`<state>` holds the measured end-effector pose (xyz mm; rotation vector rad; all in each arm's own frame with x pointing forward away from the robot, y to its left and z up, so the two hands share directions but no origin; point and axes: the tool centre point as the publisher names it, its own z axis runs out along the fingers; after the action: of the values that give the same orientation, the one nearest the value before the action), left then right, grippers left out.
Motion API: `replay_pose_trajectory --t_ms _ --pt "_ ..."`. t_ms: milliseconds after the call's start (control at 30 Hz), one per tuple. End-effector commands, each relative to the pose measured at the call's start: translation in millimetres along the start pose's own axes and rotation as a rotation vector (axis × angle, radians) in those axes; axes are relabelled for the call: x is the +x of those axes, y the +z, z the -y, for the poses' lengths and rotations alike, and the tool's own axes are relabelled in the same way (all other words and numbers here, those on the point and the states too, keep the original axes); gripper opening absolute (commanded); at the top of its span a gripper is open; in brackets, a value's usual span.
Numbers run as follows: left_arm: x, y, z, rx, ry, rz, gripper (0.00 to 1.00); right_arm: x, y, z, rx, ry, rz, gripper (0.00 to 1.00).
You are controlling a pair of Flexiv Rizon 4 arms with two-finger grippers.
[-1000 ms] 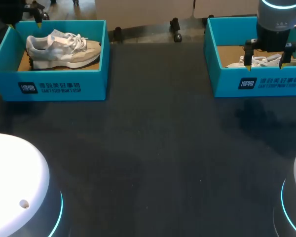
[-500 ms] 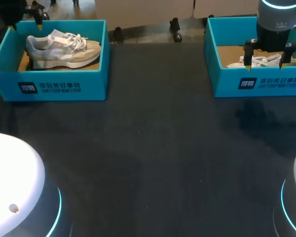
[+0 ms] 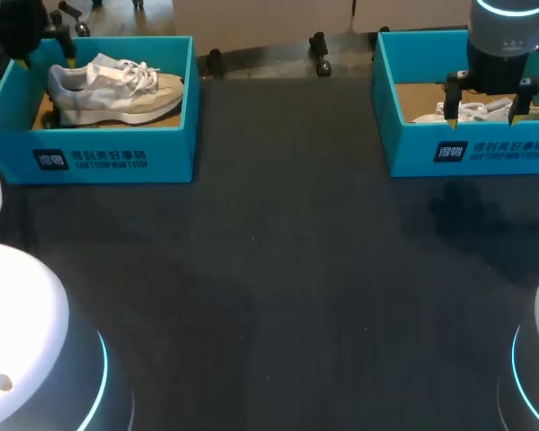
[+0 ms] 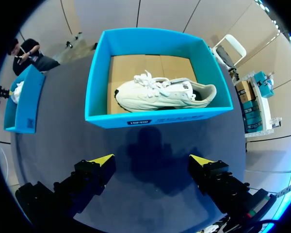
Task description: Take the shoe out of the shoebox, open the shoe tongue, remove and reinsert the insole, then place the shoe into the shoebox
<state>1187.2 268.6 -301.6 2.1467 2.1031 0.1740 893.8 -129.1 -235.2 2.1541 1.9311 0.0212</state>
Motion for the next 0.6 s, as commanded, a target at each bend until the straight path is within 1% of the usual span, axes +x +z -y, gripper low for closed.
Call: replay_pose_trajectory --t_ms 33,200,367,400,433,533,567,600 --pt "1.0 9 -1 0.008 0.010 0.008 1.00 -0.3 0 0.8 -0.002 0.000 -0.001 1.00" --pt "3.1 21 -2 0.007 0.012 0.002 1.00 -0.3 0 0.8 -0.002 0.000 -0.001 1.00" --pt "1.6 27 0 0.025 0.036 0.011 1.00 -0.3 0 0.8 -0.002 0.000 -0.001 1.00" --pt "1.8 28 0 0.024 0.040 0.014 0.89 -0.3 0 0.8 -0.002 0.000 -0.001 1.00" --pt "1.7 29 0 0.023 0.040 0.014 0.84 -0.3 0 0.8 -0.002 0.000 -0.001 1.00" --pt "0.8 31 -1 0.027 0.034 0.012 0.83 -0.3 0 0.8 -0.002 0.000 -0.001 1.00" --pt "0.8 32 -2 0.029 0.038 0.012 0.56 -0.3 0 0.8 -0.002 0.000 -0.001 1.00" --pt "0.6 33 -3 0.030 0.037 0.011 0.54 -0.3 0 0.8 -0.002 0.000 -0.001 1.00"
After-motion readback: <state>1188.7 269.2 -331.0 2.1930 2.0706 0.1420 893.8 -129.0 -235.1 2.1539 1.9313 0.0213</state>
